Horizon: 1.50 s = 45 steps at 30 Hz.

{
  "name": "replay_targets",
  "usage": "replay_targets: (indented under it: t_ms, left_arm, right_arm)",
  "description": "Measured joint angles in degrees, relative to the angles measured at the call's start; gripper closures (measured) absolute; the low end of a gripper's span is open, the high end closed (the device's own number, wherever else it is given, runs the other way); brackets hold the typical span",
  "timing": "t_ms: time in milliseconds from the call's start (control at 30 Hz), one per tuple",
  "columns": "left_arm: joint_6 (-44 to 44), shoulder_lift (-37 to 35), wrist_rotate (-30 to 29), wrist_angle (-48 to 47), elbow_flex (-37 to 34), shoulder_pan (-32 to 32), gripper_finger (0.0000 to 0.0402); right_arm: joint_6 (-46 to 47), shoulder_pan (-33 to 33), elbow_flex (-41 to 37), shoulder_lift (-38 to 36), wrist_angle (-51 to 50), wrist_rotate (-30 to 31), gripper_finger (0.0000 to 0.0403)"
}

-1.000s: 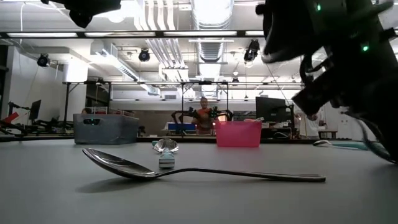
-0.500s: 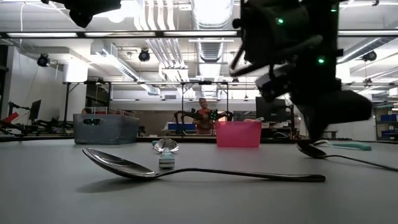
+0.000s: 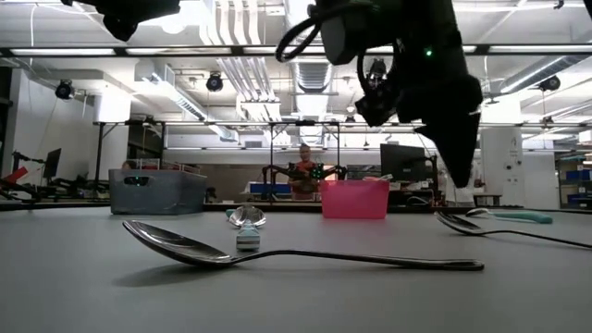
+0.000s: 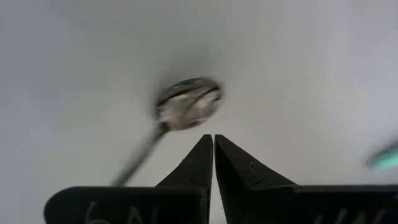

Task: Sort silverware by color (type)
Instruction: Put the black spoon into the black bin

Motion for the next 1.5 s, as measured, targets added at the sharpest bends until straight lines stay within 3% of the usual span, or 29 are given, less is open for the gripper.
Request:
replay_targets:
  t_ms: [167, 367, 633, 833, 967, 1100, 1333, 1500]
  left_arm:
    - [-0.01, 0.0, 0.0, 0.0, 0.0, 0.02, 0.0326]
    - [0.02, 0.0, 0.0, 0.0, 0.0, -0.01, 0.0326]
    - [0.0, 0.0, 0.0, -0.02, 0.0, 0.01, 0.0326]
    - [0.0, 0.11, 0.0, -0.04, 0.0, 0.0, 0.0326]
    - [-0.02, 0.15, 0.01, -0.09, 0.0, 0.02, 0.0326]
    - [-0.45, 0.15, 0.02, -0.75, 0.0, 0.02, 0.0326]
    - [-0.48, 0.15, 0.02, -1.29, 0.0, 0.0, 0.0327]
    - [-0.49, 0.15, 0.02, -1.33, 0.0, 0.02, 0.0326]
  right_arm:
    - [3.01, 1.65, -0.12, -0.22, 1.64, -6.73, 0.0394]
    - [4.69, 3.85, -3.15, -4.9, 6.05, -6.82, 0.0394]
    - [13.3, 3.83, -13.77, -15.03, 18.76, -3.3, 0.0394]
    - [22.84, 4.54, -19.74, -18.92, 19.9, -2.42, 0.0394]
    - [27.09, 4.53, -22.38, -19.23, 20.29, -5.24, 0.039]
    - [28.49, 4.76, -24.3, -19.05, 23.61, -7.12, 0.0361]
    - [30.02, 4.87, -26.95, -19.02, 30.15, -6.66, 0.0273]
    - [30.01, 4.73, -27.26, -19.02, 30.47, -2.68, 0.0214]
